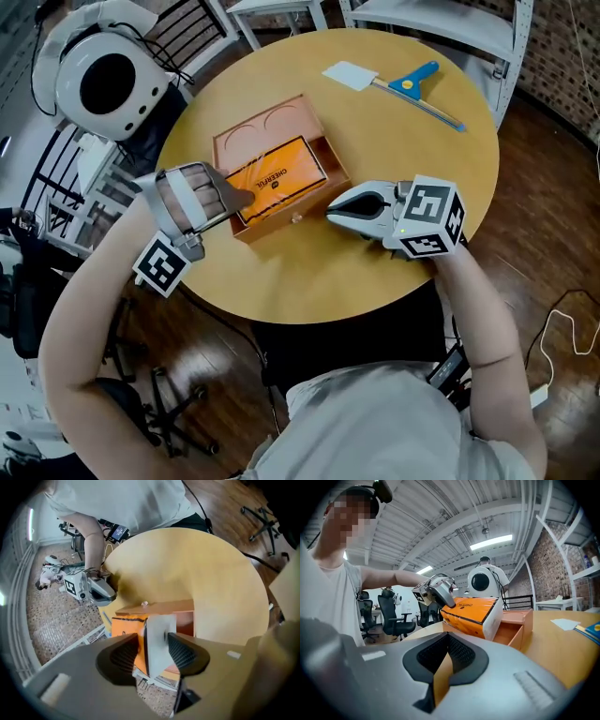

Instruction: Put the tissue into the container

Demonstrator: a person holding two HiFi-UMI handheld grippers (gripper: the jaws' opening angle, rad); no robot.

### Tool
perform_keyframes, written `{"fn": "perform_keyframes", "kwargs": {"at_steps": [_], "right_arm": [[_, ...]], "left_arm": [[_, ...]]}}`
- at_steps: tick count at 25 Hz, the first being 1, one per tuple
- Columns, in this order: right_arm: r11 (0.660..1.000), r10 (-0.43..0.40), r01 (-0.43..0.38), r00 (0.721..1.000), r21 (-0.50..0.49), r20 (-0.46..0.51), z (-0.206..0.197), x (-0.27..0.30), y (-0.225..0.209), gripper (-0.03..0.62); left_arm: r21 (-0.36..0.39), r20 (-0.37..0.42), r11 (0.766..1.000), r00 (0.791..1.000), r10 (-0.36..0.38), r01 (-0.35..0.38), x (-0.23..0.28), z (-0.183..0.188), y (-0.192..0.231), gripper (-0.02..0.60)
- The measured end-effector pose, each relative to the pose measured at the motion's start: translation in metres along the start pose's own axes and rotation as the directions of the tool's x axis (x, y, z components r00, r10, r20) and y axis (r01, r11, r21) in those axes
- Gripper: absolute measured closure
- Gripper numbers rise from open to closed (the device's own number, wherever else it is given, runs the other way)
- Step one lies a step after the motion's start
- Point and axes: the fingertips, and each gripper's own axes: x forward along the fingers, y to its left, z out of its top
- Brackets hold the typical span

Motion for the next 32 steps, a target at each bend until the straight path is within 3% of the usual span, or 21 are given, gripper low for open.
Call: {"fn": "perform_keyframes", "kwargs": {"at_steps": [5,10,12,14,17,20,22,23,24,25,26,27,29,32], "right_arm": [[1.000,0.008,-0.008,1.000,0.000,-0.022,-0.001,0.002,0.000,0.591],[1.000,0.004,-0.004,0.999,0.009,-0.043,-0.004,0.006,0.000,0.591],[1.000,0.002,-0.001,0.999,0.009,-0.045,-0.005,0.005,0.000,0.591],[1.000,0.001,-0.001,0.999,0.009,-0.039,-0.004,0.005,0.000,0.591],[1.000,0.000,0.001,0.999,0.010,-0.038,-0.004,0.006,-0.002,0.591],[1.000,-0.001,0.001,0.999,0.012,-0.042,-0.005,0.005,-0.003,0.591],[1.000,-0.001,0.001,0.999,0.011,-0.042,-0.005,0.006,-0.003,0.591],[1.000,0.000,0.000,0.999,0.010,-0.042,-0.005,0.006,-0.003,0.591],[1.000,0.003,-0.003,0.999,0.010,-0.043,-0.005,0.007,-0.003,0.591],[1.000,0.006,-0.005,0.999,0.012,-0.044,-0.005,0.006,-0.002,0.591],[1.000,0.006,-0.006,0.999,0.014,-0.046,-0.005,0.006,-0.002,0.591],[1.000,0.005,-0.004,0.999,0.016,-0.048,-0.006,0.005,-0.002,0.591],[1.000,0.001,0.000,0.999,0.017,-0.050,-0.006,0.004,-0.003,0.591],[1.000,0.001,0.000,0.999,0.019,-0.048,-0.006,0.005,-0.003,0.591]], "left_arm": [[-0.094,0.067,0.996,0.998,0.008,-0.001,0.018,-0.001,-0.015,0.376],[-0.235,0.140,0.972,0.989,0.037,-0.003,0.032,0.009,-0.021,0.370],[-0.256,0.140,0.966,0.990,0.012,0.024,0.037,0.008,-0.028,0.361],[-0.266,0.125,0.963,0.992,-0.019,0.052,0.042,0.005,-0.036,0.354],[-0.282,0.080,0.958,0.997,-0.023,0.045,0.043,-0.006,-0.030,0.293],[-0.297,-0.005,0.955,1.000,-0.012,0.010,0.031,-0.024,-0.021,0.279],[-0.355,-0.083,0.934,0.996,0.013,-0.042,0.013,-0.035,-0.013,0.279],[-0.414,-0.119,0.906,0.992,0.041,-0.087,0.001,-0.038,-0.006,0.279],[-0.492,-0.152,0.858,0.985,0.083,-0.148,-0.012,-0.037,0.003,0.281],[-0.579,-0.184,0.786,0.974,0.135,-0.218,-0.026,-0.033,0.015,0.285],[-0.665,-0.211,0.690,0.958,0.193,-0.285,-0.038,-0.028,0.028,0.299],[-0.744,-0.232,0.576,0.939,0.253,-0.339,-0.048,-0.021,0.040,0.312],[-0.866,-0.256,0.322,0.892,0.373,-0.384,-0.063,-0.002,0.062,0.314],[-0.938,-0.303,-0.006,0.812,0.499,-0.346,-0.074,0.026,0.085,0.345]]}}
